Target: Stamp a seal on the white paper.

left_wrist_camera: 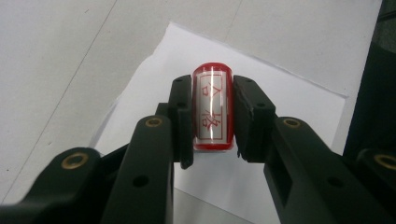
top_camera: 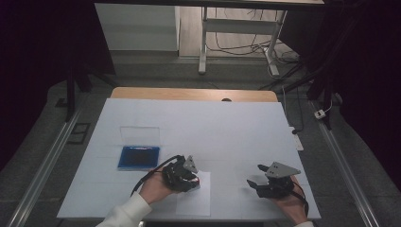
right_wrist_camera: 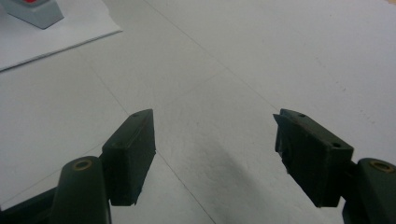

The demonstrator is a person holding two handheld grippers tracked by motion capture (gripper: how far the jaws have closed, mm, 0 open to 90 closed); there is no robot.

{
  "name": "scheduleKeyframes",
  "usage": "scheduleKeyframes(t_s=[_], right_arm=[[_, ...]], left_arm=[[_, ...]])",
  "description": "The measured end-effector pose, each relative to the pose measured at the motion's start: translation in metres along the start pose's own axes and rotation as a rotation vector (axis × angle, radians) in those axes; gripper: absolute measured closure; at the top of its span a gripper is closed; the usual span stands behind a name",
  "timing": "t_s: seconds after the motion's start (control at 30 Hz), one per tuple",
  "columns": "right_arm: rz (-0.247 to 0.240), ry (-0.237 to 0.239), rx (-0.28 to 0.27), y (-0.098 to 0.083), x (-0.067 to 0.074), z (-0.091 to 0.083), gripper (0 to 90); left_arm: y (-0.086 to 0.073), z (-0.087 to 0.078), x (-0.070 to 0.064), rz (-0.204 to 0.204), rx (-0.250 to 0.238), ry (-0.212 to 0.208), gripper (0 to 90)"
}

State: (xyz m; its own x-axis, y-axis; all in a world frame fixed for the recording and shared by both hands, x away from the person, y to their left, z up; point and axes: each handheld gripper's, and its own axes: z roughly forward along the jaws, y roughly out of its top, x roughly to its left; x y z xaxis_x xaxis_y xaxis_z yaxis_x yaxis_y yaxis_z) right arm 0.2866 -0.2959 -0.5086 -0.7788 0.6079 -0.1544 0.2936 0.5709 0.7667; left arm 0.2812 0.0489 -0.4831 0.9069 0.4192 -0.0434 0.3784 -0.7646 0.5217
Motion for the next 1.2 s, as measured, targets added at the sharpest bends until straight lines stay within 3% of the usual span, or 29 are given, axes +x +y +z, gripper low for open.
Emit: scheduleKeyframes(t_s=[0.43,0.7,0.83,1.2], right_arm=[[-0.003,0.004,0.002,0.0005,0.0005,0.0004,28.7],[0.001,0.000,0.001,0.0007,0.0001,-0.0007,28.7],[0.001,0.000,0.000,0.0008,0.0000,-0.0007,28.7],[-0.019,-0.005,0.006,0.0025,0.0025,0.0000,28.7]], left_arm=[[0.0014,0.0008,-0.0006,-0.001,0.014,0.004,70.3],[0.0037,0.0040,-0.0006,0.001,0.048,0.006,70.5],[0.0035,0.0050,-0.0033,0.005,0.049,0.024,70.6],[0.0000,0.0062,-0.0037,-0.001,0.028,0.025,70.8]])
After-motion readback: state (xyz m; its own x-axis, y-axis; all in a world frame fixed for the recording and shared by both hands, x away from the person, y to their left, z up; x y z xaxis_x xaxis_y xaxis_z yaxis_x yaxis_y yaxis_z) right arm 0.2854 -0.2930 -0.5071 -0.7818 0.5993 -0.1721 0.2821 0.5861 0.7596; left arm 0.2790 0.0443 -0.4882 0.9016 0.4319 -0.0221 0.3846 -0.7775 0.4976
